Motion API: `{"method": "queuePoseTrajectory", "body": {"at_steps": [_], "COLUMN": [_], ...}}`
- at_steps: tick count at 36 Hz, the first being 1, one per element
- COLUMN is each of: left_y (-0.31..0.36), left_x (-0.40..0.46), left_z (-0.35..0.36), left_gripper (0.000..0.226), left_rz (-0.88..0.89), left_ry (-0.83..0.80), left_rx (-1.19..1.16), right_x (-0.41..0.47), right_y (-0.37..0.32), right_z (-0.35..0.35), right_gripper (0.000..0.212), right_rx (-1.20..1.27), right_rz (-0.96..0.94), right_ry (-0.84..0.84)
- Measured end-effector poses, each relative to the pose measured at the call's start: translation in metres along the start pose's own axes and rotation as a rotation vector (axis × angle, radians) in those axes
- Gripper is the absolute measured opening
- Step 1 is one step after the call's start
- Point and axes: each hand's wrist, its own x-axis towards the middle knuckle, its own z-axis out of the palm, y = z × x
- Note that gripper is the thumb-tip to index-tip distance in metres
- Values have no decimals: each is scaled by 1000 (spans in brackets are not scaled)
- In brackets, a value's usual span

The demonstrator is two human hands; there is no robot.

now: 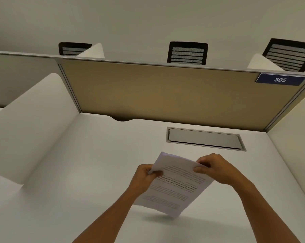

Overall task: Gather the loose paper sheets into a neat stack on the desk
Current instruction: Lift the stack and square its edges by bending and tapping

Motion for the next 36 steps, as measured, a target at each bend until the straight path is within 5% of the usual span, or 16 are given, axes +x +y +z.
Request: {"method": "queuePoseTrajectory", "body": {"at_steps": [10, 18, 24, 36], "left_y": [-11, -25, -38, -57], "left_x": [-9, -9, -10, -13], "left_z": [-9, -9, -10, -9], "left_gripper": [15, 9, 17, 18], "left_rz": [-57, -73, -73, -137], "left_ry": [113, 171, 192, 162], "left_rx": [-282, -297, -285, -195], "right_x": [-12, -5, -5, -9], "right_y": [33, 24, 15, 17], "right_z": [29, 81, 104, 129], "right_gripper": [31, 12, 16, 20], "right_rx": [845, 790, 761, 761], "right_rz": [5, 124, 162, 194], "right_ry": [9, 232, 371, 329]}}
